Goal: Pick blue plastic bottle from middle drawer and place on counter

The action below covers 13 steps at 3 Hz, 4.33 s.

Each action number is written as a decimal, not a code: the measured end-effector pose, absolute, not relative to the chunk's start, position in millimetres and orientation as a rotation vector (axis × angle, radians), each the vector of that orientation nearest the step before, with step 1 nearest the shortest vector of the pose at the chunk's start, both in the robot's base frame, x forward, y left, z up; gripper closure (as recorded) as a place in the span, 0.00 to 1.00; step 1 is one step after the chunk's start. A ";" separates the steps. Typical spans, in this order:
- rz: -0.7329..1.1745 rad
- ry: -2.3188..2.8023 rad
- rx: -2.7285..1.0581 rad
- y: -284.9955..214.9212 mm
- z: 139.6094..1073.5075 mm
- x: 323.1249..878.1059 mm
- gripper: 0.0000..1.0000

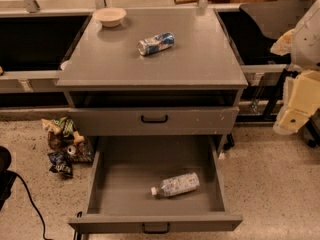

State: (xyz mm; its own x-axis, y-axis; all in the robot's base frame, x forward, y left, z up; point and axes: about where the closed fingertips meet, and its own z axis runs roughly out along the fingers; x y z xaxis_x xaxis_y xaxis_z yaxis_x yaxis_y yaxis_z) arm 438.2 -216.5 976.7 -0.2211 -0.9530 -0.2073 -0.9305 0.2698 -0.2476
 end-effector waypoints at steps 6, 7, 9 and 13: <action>0.171 1.881 -1.993 -125.5 786.9 480.5 0.00; 0.138 1.842 -2.052 -128.3 718.9 491.3 0.00; 0.272 1.754 -2.076 -118.3 600.7 511.6 0.00; 0.278 1.613 -2.200 -79.4 485.9 550.2 0.00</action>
Offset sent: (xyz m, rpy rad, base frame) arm 0.0297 0.0513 -0.0865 0.1110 -0.0435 0.2404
